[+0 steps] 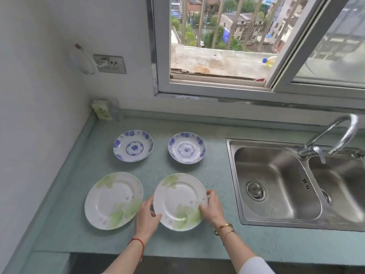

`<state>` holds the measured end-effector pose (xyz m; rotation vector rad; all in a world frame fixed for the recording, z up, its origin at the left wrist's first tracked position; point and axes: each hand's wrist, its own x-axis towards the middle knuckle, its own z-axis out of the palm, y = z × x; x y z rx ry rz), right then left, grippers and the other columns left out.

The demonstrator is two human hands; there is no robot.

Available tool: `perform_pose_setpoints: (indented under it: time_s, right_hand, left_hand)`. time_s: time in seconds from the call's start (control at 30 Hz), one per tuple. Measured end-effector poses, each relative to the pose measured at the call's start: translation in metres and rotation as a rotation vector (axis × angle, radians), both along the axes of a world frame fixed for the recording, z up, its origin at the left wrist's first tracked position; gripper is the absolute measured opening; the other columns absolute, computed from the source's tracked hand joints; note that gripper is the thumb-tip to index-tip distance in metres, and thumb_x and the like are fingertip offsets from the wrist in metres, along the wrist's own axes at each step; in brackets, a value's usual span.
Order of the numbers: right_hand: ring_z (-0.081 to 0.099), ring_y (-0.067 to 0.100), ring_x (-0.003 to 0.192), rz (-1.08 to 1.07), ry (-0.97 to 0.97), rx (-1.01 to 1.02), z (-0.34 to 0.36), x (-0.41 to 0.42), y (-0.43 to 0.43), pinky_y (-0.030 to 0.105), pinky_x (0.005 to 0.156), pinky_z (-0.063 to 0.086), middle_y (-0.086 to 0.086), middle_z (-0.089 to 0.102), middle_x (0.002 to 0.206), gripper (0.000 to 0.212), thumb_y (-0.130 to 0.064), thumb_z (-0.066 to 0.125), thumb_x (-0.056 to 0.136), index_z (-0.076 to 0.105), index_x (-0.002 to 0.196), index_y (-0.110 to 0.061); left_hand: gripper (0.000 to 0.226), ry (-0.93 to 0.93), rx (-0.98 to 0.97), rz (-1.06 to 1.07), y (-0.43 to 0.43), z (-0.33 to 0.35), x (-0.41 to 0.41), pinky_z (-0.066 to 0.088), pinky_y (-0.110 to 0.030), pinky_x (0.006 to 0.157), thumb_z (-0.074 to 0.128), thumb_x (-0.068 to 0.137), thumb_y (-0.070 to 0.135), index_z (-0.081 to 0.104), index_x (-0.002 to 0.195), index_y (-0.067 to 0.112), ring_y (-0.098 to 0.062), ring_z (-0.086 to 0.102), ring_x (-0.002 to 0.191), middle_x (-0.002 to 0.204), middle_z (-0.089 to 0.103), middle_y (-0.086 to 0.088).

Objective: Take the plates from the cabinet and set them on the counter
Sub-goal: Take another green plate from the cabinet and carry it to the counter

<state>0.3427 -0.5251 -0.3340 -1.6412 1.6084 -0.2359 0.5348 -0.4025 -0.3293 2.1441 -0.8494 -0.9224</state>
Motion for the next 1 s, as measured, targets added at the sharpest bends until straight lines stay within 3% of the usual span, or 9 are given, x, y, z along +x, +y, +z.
perform_pose_setpoints:
  time_s: [0.33,0.5,0.83,1.0]
  right_hand:
    - [0.051,0.024,0.101,-0.003,0.076,0.04,-0.011,0.01,-0.006,0.036,0.085,0.049,0.01,0.051,0.114,0.039,-0.005,0.059,0.079,0.045,0.115,-0.01]
    - [0.046,0.019,0.09,0.007,0.102,0.027,-0.014,0.009,-0.007,0.03,0.08,0.046,0.01,0.046,0.118,0.037,-0.006,0.06,0.08,0.045,0.114,-0.009]
    - [0.045,0.018,0.092,0.002,0.106,0.001,-0.015,0.008,-0.003,0.038,0.091,0.051,0.01,0.045,0.12,0.038,-0.007,0.06,0.082,0.046,0.117,-0.008]
    - [0.049,0.019,0.101,-0.021,0.078,0.014,-0.007,0.004,0.002,0.032,0.092,0.046,0.011,0.045,0.128,0.043,-0.012,0.06,0.086,0.044,0.126,-0.008]
  left_hand:
    - [0.08,0.02,0.055,0.012,-0.008,-0.017,0.009,0.056,-0.028,0.074,0.069,0.074,-0.001,0.045,0.146,0.025,-0.013,0.067,0.072,0.114,0.06,0.0]
    - [0.079,-0.001,0.044,0.006,-0.011,-0.019,0.008,0.052,-0.025,0.075,0.066,0.073,-0.004,0.046,0.146,0.021,-0.018,0.067,0.071,0.111,0.058,-0.004]
    - [0.079,-0.056,0.078,-0.064,-0.011,-0.013,0.01,0.047,-0.024,0.072,0.069,0.076,0.003,0.041,0.148,0.022,-0.015,0.065,0.073,0.109,0.05,0.003]
    - [0.077,-0.105,0.094,-0.155,-0.009,-0.009,0.013,0.052,-0.033,0.088,0.071,0.079,0.014,0.039,0.149,0.024,-0.022,0.065,0.094,0.121,0.055,-0.003]
